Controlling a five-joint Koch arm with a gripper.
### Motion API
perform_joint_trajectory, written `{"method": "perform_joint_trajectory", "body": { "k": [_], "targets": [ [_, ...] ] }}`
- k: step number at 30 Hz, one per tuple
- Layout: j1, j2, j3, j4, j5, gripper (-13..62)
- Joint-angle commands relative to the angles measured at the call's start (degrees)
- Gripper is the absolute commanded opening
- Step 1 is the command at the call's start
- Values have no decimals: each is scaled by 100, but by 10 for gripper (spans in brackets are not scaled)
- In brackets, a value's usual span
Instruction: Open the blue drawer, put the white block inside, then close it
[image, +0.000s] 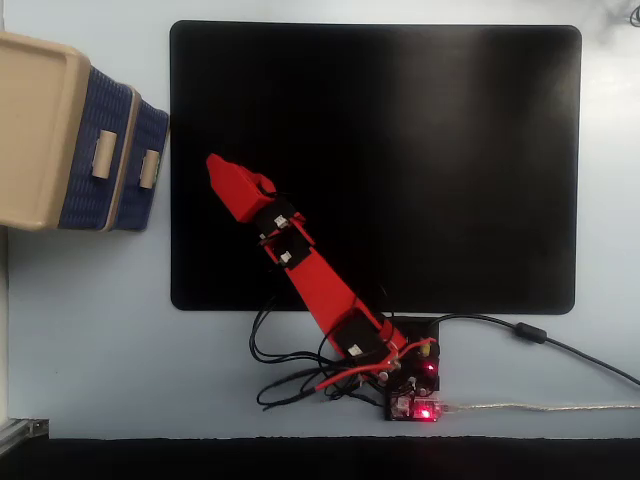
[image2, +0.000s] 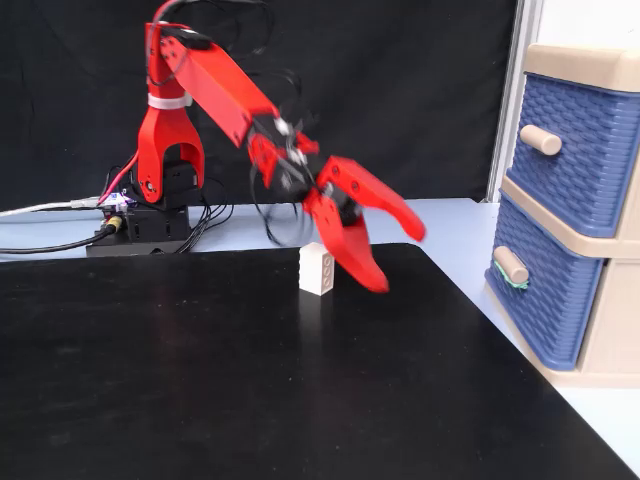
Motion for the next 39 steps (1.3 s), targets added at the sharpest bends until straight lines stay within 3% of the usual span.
{"method": "perform_joint_trajectory", "body": {
  "k": [1,9,25,39],
  "targets": [
    [-79,-325,-114,-1731,659,335],
    [-571,-870,-325,-1986,1063,334],
    [-949,-2575,-2452,-1608,1020,332],
    [-1160,-2391,-3120,-826,1063,315]
  ]
}}
